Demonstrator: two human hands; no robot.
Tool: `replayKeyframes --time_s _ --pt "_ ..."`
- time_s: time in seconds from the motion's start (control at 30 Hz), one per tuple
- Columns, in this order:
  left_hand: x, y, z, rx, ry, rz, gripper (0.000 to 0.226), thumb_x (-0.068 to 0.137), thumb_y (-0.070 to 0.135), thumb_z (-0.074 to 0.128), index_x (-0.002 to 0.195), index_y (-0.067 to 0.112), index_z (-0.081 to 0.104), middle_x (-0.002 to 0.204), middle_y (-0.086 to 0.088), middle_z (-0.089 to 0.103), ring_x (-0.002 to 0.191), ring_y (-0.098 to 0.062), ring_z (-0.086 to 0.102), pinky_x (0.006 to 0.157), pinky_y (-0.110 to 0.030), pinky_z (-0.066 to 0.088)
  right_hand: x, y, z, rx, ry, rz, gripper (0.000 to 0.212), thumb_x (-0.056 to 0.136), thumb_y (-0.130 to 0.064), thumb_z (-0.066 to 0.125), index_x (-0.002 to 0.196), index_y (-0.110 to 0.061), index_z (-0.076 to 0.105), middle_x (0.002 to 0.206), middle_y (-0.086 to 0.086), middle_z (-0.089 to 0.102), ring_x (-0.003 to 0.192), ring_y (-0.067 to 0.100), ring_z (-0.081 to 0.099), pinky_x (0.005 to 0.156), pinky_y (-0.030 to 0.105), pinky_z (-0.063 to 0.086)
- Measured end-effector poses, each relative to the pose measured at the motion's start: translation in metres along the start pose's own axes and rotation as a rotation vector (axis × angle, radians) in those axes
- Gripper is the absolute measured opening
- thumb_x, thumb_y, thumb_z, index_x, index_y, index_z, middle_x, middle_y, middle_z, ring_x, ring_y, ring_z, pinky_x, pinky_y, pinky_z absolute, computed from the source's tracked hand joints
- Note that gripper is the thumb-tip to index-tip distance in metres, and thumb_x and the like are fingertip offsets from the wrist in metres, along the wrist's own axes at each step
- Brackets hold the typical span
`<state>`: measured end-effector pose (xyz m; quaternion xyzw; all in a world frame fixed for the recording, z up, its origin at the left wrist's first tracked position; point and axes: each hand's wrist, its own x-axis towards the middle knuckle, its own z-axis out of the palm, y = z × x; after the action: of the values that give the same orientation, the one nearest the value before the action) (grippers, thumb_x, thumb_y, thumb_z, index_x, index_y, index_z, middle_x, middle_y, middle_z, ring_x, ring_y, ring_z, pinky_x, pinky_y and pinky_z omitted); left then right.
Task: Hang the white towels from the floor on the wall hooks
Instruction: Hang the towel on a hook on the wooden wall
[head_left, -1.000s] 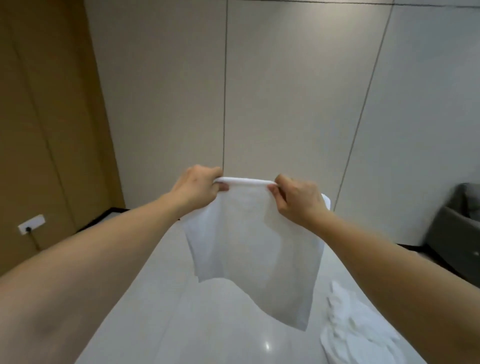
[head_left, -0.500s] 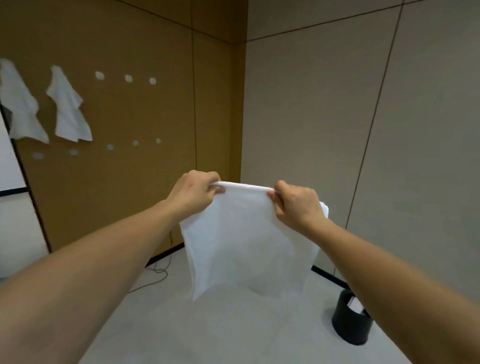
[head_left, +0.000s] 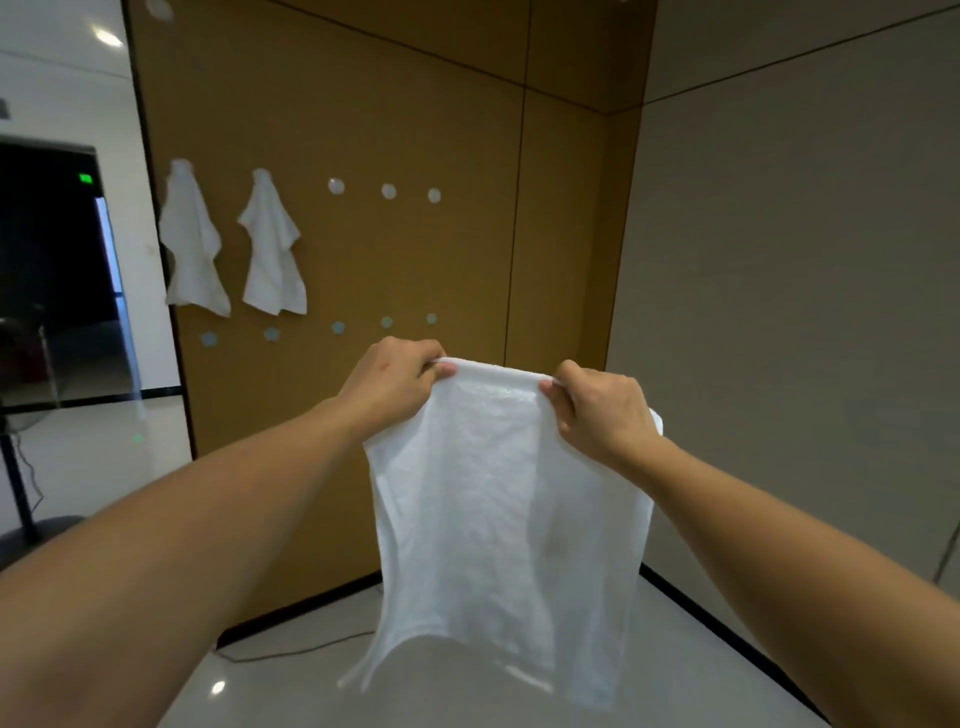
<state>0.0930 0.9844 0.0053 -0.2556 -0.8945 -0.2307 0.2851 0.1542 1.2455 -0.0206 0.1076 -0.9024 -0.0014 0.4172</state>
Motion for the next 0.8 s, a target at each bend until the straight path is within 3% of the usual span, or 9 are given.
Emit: replayKeyframes --time_s 0.23,0.43,0.67,0.8 --pt "0.112 -0.121 0.021 0.083 0.021 -0.055 0.027 0.094 0.046 0.051 0.081 0.024 0.059 0.071 0.006 0.061 0.073 -0.018 0.057 0.062 -0.033 0.045 0.139 -0.001 0.116 0.021 -0.014 -0.065 0.024 0.1 -0.039 0.041 0.08 -0.023 0.038 0.062 -0.008 0.048 0.05 0.015 0.044 0.044 0.027 0.029" --pt "0.189 -0.2 0.038 0.21 0.069 -0.074 0.024 0.094 0.043 0.052 0.079 0.027 0.061 0.073 0.008 0.061 0.071 -0.018 0.056 0.062 -0.032 0.045 0.233 -0.002 0.208 0.103 0.025 -0.081 0.025 0.098 -0.039 0.043 0.084 -0.021 0.051 0.069 -0.005 0.056 0.057 0.016 0.052 0.052 0.032 0.049" --pt "0.276 -0.274 0.078 0.311 0.221 -0.128 0.021 0.095 0.034 0.054 0.081 0.023 0.066 0.072 0.009 0.053 0.072 -0.016 0.052 0.063 -0.029 0.036 0.334 0.015 0.315 0.225 0.133 -0.188 0.024 0.097 -0.034 0.048 0.083 -0.015 0.053 0.069 -0.001 0.058 0.058 0.022 0.053 0.051 0.033 0.045" --pt "0.325 -0.308 0.096 0.367 0.325 -0.127 0.022 0.096 0.032 0.053 0.079 0.023 0.064 0.069 0.011 0.053 0.067 -0.013 0.052 0.056 -0.024 0.03 0.395 0.035 0.37 0.242 0.162 -0.234 0.031 0.099 -0.038 0.045 0.083 -0.013 0.054 0.072 0.002 0.06 0.062 0.024 0.056 0.055 0.038 0.048"
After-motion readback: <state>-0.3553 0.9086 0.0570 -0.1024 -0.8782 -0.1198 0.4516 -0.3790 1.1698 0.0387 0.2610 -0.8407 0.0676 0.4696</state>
